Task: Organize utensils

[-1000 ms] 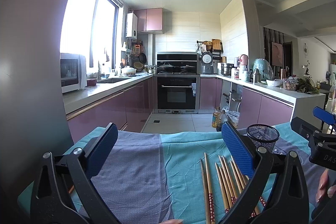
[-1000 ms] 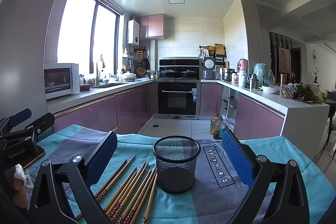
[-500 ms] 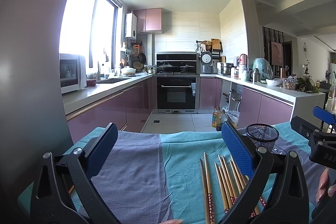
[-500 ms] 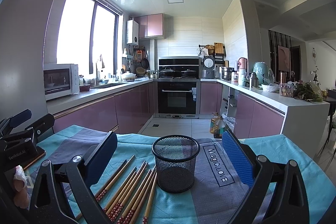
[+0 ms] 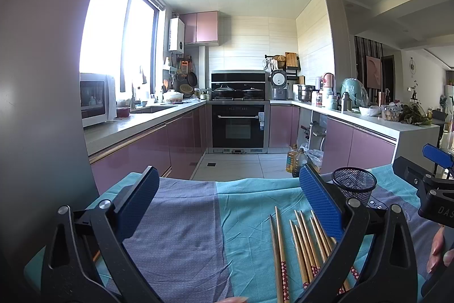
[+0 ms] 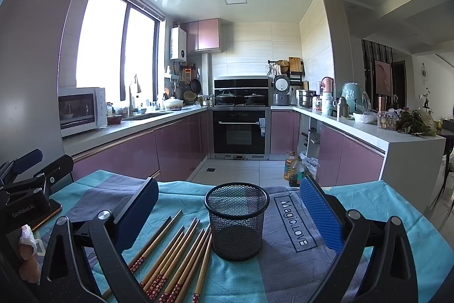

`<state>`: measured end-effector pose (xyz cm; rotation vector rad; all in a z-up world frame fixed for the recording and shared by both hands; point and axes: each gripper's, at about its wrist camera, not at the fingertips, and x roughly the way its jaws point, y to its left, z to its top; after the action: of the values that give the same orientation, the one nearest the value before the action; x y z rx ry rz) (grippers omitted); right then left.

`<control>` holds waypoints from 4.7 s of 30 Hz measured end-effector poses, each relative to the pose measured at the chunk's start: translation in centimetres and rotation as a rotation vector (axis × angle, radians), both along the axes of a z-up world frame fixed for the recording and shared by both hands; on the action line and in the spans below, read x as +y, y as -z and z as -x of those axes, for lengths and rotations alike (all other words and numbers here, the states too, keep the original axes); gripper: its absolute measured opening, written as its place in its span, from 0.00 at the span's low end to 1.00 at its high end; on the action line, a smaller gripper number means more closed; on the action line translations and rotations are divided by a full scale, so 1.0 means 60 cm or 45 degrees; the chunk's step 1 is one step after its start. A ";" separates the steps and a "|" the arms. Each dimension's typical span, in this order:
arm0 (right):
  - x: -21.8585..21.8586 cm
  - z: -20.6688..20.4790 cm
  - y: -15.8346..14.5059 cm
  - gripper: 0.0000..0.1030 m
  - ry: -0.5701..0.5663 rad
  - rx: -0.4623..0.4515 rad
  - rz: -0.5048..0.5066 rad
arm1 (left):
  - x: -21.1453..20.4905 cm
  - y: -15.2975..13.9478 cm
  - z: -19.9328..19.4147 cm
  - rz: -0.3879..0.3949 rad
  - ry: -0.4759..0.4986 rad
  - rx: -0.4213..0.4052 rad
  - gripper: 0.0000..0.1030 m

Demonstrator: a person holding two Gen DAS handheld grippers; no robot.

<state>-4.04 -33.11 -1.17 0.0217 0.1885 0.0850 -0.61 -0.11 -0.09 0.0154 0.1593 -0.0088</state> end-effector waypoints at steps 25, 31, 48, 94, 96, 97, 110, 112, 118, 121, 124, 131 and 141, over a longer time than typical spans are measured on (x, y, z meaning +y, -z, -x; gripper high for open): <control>-0.001 -0.003 0.003 0.94 -0.002 0.002 -0.007 | -0.003 -0.003 0.000 -0.004 0.004 -0.002 0.95; -0.003 -0.005 0.003 0.94 -0.005 0.002 -0.011 | -0.003 -0.003 0.000 -0.006 0.004 -0.001 0.95; -0.026 -0.047 0.054 0.94 -0.115 0.321 -0.020 | 0.002 0.030 -0.053 -0.038 0.127 0.221 0.95; 0.029 -0.186 0.174 0.08 -0.312 0.940 0.008 | -0.110 0.221 -0.300 -0.134 0.394 0.979 0.09; 0.024 -0.184 0.174 0.08 -0.311 0.940 -0.018 | -0.109 0.221 -0.299 -0.114 0.388 0.977 0.09; 0.020 -0.182 0.173 0.07 -0.310 0.938 -0.030 | -0.108 0.220 -0.299 -0.097 0.385 0.978 0.08; 0.001 -0.144 0.121 0.06 -0.422 0.823 -0.091 | -0.074 0.162 -0.252 -0.005 0.486 0.899 0.07; -0.001 -0.137 0.108 0.06 -0.442 0.790 -0.105 | -0.070 0.143 -0.245 0.033 0.527 0.888 0.07; -0.023 -0.116 0.066 0.06 -0.467 0.683 -0.136 | -0.060 0.073 -0.210 0.080 0.613 0.786 0.07; -0.038 -0.109 0.045 0.06 -0.465 0.638 -0.156 | -0.052 0.041 -0.194 0.113 0.653 0.741 0.07; -0.047 -0.106 0.021 0.06 -0.467 0.588 -0.187 | -0.044 0.005 -0.179 0.148 0.688 0.689 0.07; -0.072 -0.110 -0.034 0.06 -0.446 0.458 -0.203 | -0.057 -0.058 -0.181 0.213 0.764 0.577 0.07; -0.094 -0.149 -0.108 0.06 -0.372 0.272 -0.175 | -0.113 -0.151 -0.199 0.282 0.864 0.443 0.07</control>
<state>4.92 -38.73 5.32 0.1405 0.3984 0.3877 11.32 -6.87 8.95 -0.1544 0.4939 -0.7094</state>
